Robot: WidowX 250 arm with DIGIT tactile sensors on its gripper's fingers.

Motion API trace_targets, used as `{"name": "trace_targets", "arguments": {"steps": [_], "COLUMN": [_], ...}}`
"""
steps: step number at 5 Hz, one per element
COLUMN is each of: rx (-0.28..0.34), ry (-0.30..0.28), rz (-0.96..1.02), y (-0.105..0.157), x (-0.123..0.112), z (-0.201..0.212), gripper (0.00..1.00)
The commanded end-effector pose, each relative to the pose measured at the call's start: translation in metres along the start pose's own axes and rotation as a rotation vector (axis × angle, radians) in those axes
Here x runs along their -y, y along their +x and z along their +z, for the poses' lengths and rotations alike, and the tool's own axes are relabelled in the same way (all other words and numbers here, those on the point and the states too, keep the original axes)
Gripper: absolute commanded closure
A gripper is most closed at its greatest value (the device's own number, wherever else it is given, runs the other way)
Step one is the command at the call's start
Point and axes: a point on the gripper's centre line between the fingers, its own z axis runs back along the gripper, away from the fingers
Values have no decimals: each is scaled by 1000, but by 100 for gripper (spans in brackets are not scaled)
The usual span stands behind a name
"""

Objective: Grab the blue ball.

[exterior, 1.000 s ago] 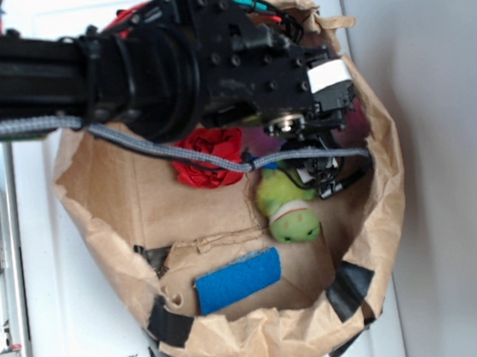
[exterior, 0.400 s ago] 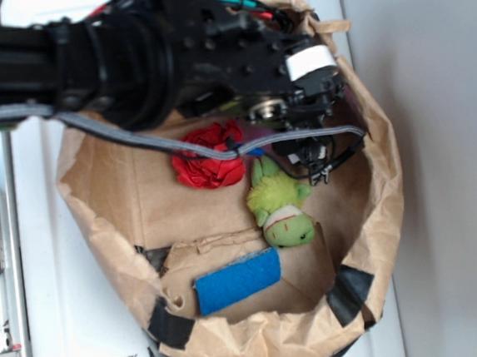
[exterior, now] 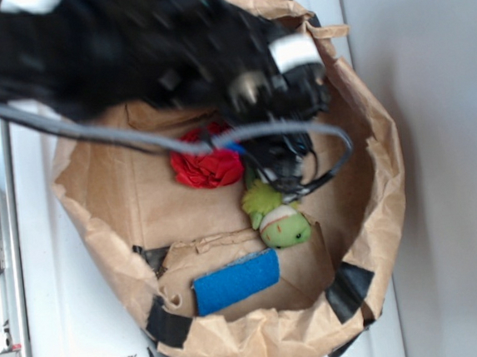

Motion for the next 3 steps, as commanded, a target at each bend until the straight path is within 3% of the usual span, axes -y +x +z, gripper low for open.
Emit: {"name": "trace_targets", "arguments": {"steps": [1, 2, 3], "rx": [-9, 9, 82], "ry": [-184, -228, -180], "rz": [-162, -202, -182], "y": [-14, -26, -28], "x": [-34, -48, -46], "z": [108, 120, 113], "gripper": [100, 100, 100]}}
